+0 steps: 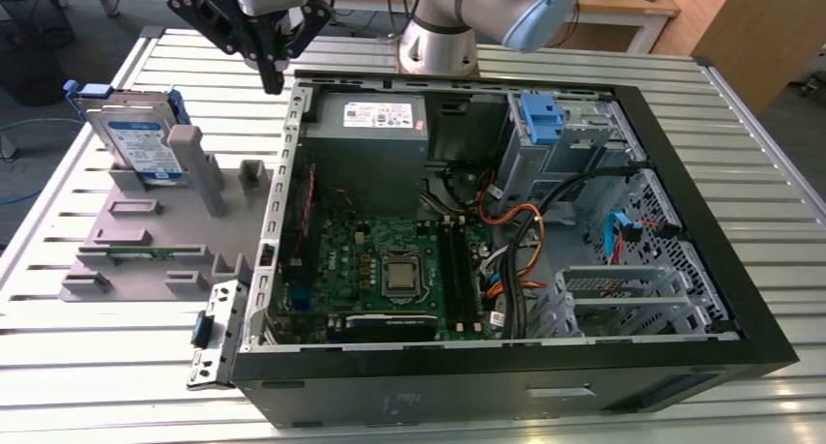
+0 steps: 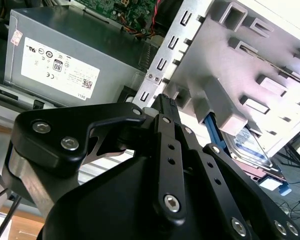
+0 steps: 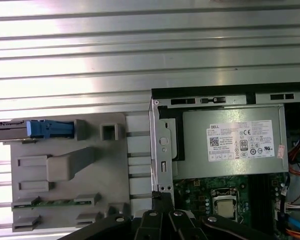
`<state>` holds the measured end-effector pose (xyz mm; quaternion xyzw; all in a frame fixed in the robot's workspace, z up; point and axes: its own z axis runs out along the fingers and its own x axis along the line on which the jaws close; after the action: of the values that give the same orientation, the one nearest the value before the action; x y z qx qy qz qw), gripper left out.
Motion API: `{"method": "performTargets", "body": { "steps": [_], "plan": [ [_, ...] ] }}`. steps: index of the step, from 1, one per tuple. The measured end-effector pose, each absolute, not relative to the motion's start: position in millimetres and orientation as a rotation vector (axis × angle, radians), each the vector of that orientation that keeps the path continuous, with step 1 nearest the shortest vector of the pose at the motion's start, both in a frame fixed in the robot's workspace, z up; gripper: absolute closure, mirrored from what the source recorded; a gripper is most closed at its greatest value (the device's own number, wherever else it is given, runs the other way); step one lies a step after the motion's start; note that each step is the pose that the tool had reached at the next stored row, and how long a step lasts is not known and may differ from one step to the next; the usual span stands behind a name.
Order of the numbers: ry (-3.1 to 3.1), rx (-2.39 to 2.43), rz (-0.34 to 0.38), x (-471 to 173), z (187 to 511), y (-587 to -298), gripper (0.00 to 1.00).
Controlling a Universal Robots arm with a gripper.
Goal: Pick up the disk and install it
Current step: 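Reach for the disk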
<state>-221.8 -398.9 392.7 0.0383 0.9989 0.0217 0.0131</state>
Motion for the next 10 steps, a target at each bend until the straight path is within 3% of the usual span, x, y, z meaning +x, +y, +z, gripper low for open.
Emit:
{"method": "performTargets", "body": {
  "steps": [10],
  "plan": [
    [3.112, 0.119, 0.068, -227.0, 392.7, -398.9, 0.89]
  ]
}}
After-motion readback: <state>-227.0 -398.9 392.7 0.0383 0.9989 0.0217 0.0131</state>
